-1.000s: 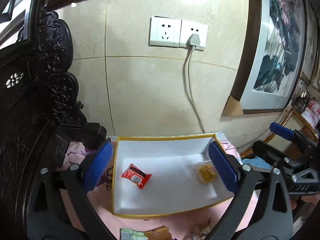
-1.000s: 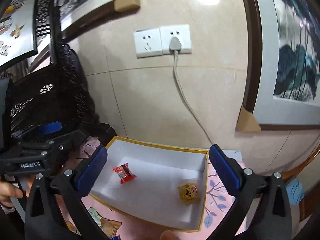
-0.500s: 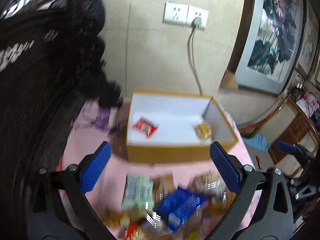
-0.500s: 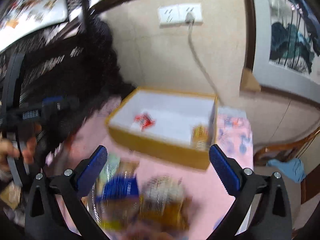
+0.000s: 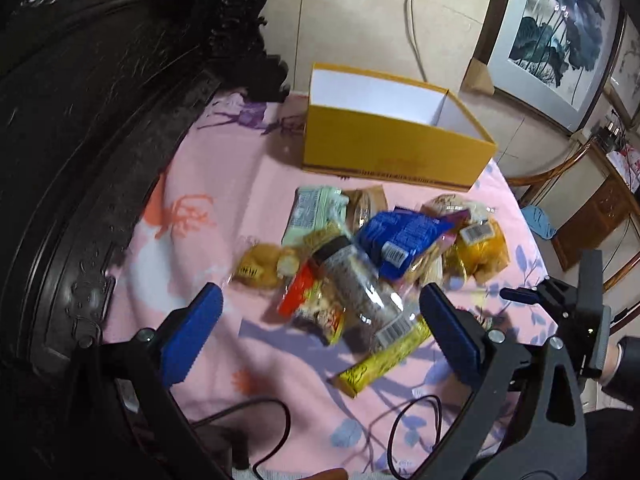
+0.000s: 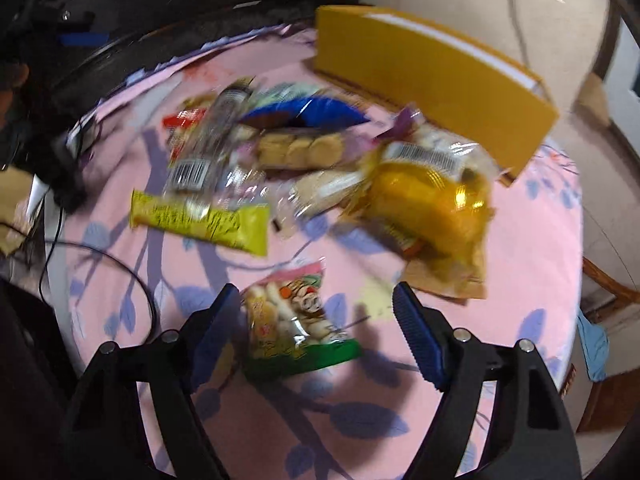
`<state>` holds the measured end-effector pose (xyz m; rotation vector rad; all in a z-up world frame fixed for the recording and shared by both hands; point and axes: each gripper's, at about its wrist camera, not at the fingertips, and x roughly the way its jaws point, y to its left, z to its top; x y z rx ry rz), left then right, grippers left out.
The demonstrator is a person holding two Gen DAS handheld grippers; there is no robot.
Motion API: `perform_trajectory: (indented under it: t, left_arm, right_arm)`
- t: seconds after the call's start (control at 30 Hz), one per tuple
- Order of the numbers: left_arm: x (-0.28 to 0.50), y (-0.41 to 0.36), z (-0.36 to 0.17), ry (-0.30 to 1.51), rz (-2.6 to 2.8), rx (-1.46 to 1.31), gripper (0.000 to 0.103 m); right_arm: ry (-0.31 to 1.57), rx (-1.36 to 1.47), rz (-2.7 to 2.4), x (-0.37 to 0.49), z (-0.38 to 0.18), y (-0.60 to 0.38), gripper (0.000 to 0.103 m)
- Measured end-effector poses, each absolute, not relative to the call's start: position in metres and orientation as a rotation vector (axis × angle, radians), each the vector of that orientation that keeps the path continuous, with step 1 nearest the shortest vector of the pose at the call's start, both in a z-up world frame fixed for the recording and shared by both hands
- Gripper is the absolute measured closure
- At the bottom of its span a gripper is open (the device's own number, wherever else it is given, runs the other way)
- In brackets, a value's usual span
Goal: Organize snacks
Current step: 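Grasp the white candy bag with the right tool while the left tool grasps the yellow cheese stick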
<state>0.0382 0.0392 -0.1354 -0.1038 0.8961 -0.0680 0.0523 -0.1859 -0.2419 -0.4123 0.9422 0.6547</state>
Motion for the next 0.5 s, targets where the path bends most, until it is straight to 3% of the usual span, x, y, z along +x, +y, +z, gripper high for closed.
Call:
perform_trajectory:
  t: [0.07, 0.13, 0.27, 0.4, 0.47, 0.5]
  left_arm:
    - [0.036, 0.037, -0.141, 0.906, -0.07, -0.094, 0.003]
    - [0.034, 0.031, -0.149, 0.913, -0.087, -0.049, 0.003]
    - [0.029, 0.013, -0.169, 0.932, -0.146, 0.069, 0.002]
    - [0.025, -0.014, -0.196, 0.933, -0.238, 0.208, 0.003]
    - [0.025, -0.025, -0.208, 0.943, -0.272, 0.266, 0.01]
    - [0.025, -0.03, -0.215, 0.952, -0.29, 0.288, 0.019]
  right_arm:
    - [0.954, -0.441, 0.699, 0.053, -0.251, -0.18, 0.031]
    - [0.986, -0.469, 0.724, 0.055, -0.261, -0.176, 0.051]
    - [0.977, -0.506, 0.705, 0.048, -0.264, -0.171, 0.059]
    - [0.997, -0.454, 0.672, 0.038, -0.264, -0.179, 0.06]
    - [1.007, -0.428, 0.649, 0.032, -0.264, -0.186, 0.06]
    - [1.017, -0.408, 0.632, 0.029, -0.264, -0.19, 0.06]
